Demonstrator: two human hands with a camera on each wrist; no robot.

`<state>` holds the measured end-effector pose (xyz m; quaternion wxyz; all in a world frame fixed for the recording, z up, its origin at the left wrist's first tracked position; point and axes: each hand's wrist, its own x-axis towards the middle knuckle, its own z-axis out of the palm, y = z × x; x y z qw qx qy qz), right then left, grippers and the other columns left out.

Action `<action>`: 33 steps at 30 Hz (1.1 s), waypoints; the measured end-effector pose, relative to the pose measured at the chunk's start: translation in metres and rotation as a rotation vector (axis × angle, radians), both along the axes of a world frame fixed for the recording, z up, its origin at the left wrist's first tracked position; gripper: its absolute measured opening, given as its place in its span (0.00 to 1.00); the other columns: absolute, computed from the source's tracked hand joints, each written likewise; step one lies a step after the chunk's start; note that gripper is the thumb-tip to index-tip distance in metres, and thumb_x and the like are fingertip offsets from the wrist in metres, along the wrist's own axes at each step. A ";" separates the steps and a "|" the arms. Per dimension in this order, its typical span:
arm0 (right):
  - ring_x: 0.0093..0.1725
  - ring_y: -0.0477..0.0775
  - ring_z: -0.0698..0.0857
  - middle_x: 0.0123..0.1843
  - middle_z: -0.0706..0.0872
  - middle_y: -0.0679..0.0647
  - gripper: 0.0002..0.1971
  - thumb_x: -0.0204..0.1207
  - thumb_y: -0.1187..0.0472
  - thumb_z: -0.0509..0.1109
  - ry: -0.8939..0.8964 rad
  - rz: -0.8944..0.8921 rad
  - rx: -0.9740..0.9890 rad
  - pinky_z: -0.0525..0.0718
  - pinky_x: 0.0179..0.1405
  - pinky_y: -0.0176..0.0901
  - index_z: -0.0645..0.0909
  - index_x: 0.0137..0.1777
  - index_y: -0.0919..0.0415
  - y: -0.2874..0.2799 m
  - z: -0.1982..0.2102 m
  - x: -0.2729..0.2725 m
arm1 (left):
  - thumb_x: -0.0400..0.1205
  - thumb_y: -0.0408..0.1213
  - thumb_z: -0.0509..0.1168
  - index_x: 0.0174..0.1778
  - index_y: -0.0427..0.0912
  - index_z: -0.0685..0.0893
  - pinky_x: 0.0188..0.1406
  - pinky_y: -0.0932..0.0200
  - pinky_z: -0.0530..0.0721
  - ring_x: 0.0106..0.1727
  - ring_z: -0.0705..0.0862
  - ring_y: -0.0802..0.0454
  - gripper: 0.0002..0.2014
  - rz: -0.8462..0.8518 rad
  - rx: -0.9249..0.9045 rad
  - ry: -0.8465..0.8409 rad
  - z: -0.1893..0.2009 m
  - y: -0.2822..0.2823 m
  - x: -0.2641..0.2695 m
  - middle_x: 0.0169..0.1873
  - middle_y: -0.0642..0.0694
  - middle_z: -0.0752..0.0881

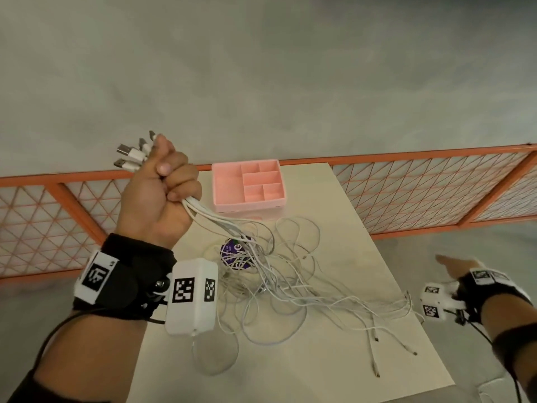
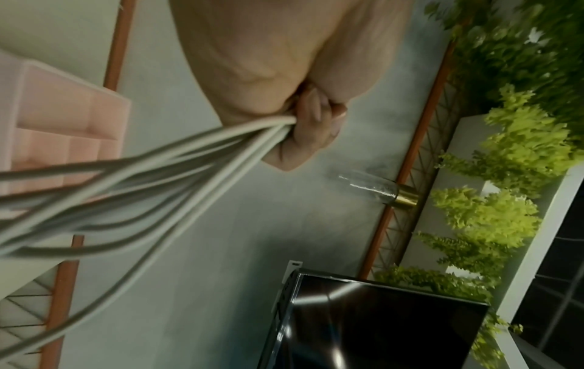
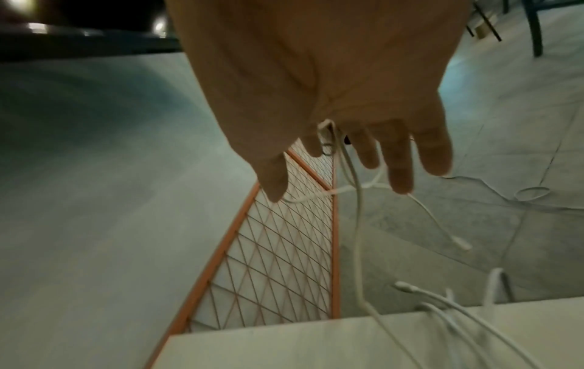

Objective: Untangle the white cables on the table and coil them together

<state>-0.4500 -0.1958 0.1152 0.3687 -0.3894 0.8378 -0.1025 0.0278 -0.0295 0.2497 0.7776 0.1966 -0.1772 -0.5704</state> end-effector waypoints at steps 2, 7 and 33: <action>0.42 0.67 0.88 0.49 0.87 0.66 0.28 0.78 0.40 0.70 0.022 0.056 0.075 0.87 0.50 0.64 0.79 0.60 0.67 0.006 -0.010 0.008 | 0.83 0.44 0.61 0.40 0.49 0.75 0.11 0.71 0.64 0.16 0.65 0.60 0.07 -0.013 -0.005 -0.007 0.002 -0.004 -0.007 0.19 0.55 0.69; 0.49 0.58 0.87 0.51 0.86 0.56 0.34 0.68 0.29 0.70 -0.062 0.455 -0.143 0.85 0.57 0.57 0.81 0.59 0.58 -0.002 -0.002 0.093 | 0.85 0.45 0.59 0.37 0.50 0.73 0.11 0.70 0.63 0.16 0.63 0.60 0.10 -0.013 0.054 -0.085 0.000 -0.016 -0.031 0.19 0.57 0.68; 0.48 0.57 0.88 0.45 0.88 0.53 0.15 0.84 0.47 0.63 0.513 0.912 -0.015 0.80 0.45 0.41 0.78 0.38 0.52 0.007 -0.095 0.058 | 0.87 0.32 0.50 0.31 0.50 0.76 0.16 0.68 0.56 0.19 0.61 0.60 0.20 0.609 0.297 0.212 -0.079 0.012 0.102 0.20 0.57 0.67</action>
